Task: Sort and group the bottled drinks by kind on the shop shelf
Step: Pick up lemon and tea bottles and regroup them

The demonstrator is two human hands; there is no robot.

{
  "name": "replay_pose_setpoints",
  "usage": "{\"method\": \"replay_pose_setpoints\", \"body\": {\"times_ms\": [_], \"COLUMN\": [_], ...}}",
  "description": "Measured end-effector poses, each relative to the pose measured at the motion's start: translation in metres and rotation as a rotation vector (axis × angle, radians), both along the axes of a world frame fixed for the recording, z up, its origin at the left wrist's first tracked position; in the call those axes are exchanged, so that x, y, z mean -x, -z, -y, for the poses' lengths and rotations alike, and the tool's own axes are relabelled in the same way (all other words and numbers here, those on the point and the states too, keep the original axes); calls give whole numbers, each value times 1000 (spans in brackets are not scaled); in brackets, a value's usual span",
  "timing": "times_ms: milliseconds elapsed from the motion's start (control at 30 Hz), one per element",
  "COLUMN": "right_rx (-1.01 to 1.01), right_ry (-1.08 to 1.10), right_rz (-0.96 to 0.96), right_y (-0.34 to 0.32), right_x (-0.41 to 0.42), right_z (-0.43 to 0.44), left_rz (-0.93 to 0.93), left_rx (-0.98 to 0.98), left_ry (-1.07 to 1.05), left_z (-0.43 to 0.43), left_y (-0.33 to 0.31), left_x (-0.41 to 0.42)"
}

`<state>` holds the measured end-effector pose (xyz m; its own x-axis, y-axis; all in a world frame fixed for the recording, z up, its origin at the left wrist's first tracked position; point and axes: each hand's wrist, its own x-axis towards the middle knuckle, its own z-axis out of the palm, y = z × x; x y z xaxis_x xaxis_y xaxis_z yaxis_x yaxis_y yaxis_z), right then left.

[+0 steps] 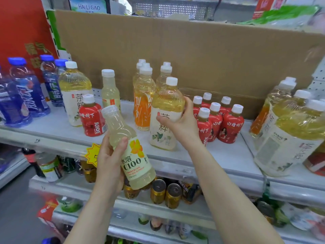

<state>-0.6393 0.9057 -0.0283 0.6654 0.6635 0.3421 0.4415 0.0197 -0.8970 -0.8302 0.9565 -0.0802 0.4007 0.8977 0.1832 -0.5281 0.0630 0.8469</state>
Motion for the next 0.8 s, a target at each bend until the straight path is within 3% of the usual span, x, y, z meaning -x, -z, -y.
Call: {"method": "replay_pose_setpoints", "body": {"times_ms": [267,533,800], "right_rx": [-332,-306,-235], "right_ry": [157,442,623], "right_rz": [-125,-215,-264], "right_y": [-36,4,38], "right_x": [18,14,-22], "right_z": [71,227,402], "left_rz": [13,-24,-145], "left_rx": [-86,-104,-143], "left_ry": [59,259,540], "left_z": [8,90,247], "left_y": [9,7,21], "left_x": [-16,-69,-141]}}
